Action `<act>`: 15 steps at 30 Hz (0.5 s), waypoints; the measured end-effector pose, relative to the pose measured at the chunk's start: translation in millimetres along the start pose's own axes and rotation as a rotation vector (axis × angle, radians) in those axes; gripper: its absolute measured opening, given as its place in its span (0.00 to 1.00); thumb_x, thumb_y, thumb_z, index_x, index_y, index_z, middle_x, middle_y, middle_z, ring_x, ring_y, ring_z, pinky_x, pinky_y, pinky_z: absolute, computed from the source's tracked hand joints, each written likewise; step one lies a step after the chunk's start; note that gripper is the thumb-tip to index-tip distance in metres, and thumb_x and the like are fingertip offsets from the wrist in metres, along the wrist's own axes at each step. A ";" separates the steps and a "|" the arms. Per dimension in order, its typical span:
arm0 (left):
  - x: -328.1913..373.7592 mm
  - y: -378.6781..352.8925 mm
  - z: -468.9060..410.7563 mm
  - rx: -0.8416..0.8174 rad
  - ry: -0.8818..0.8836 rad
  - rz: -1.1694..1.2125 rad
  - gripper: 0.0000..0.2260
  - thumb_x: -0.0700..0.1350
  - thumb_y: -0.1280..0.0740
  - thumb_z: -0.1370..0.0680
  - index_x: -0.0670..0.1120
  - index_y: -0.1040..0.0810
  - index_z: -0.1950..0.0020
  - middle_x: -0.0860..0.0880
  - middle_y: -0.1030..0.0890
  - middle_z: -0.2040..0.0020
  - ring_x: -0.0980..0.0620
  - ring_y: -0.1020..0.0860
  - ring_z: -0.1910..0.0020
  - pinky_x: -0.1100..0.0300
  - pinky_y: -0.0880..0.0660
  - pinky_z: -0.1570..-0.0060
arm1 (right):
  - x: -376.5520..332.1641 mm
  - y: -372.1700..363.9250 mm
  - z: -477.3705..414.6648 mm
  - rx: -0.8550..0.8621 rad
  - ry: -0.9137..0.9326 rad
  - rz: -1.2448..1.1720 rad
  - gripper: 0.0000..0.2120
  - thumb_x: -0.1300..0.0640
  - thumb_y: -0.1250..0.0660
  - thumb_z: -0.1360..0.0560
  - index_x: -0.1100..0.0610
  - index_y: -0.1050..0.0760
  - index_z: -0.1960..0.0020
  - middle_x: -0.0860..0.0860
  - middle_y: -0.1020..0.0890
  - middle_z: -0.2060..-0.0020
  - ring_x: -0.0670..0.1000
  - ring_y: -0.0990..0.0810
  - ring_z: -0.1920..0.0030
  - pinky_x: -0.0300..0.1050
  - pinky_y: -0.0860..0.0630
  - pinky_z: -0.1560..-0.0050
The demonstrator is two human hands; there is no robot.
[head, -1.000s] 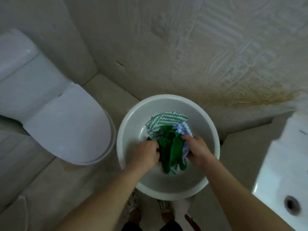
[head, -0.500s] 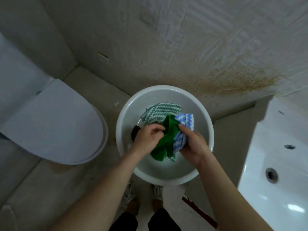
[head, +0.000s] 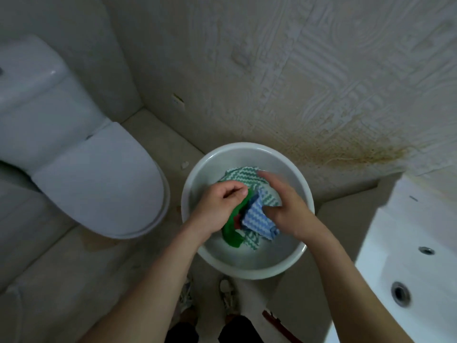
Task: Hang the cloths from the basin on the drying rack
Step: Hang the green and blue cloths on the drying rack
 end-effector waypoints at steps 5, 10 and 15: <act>50.8 -7.7 27.1 -0.032 -0.074 -0.034 0.06 0.38 0.32 0.25 0.48 0.17 0.56 0.53 0.17 0.59 0.60 0.20 0.56 0.65 0.25 0.50 | -59.3 -10.2 2.4 -0.329 0.134 -0.258 0.17 0.67 0.28 0.29 0.55 0.22 0.42 0.49 0.16 0.49 0.44 0.18 0.48 0.36 0.23 0.49; 81.3 14.6 66.4 0.179 -0.066 0.175 0.05 0.38 0.33 0.25 0.44 0.18 0.58 0.48 0.18 0.62 0.52 0.22 0.58 0.56 0.26 0.50 | -53.9 -10.5 2.5 -0.437 0.160 0.009 0.09 0.57 0.26 0.29 0.56 0.18 0.49 0.49 0.14 0.56 0.47 0.16 0.54 0.40 0.22 0.51; 98.4 31.3 103.6 0.394 -0.100 0.557 0.04 0.38 0.35 0.25 0.42 0.21 0.57 0.47 0.18 0.65 0.52 0.20 0.64 0.58 0.21 0.58 | -36.5 13.9 5.0 -0.382 0.099 -0.101 0.05 0.55 0.27 0.28 0.53 0.16 0.53 0.52 0.14 0.58 0.51 0.16 0.57 0.47 0.21 0.54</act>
Point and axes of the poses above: each hand's wrist, its own z-axis away from the middle knuckle, its own y-axis out of the back of the hand, x = y × z, the point moved 10 cm from there along -z, towards the middle knuckle
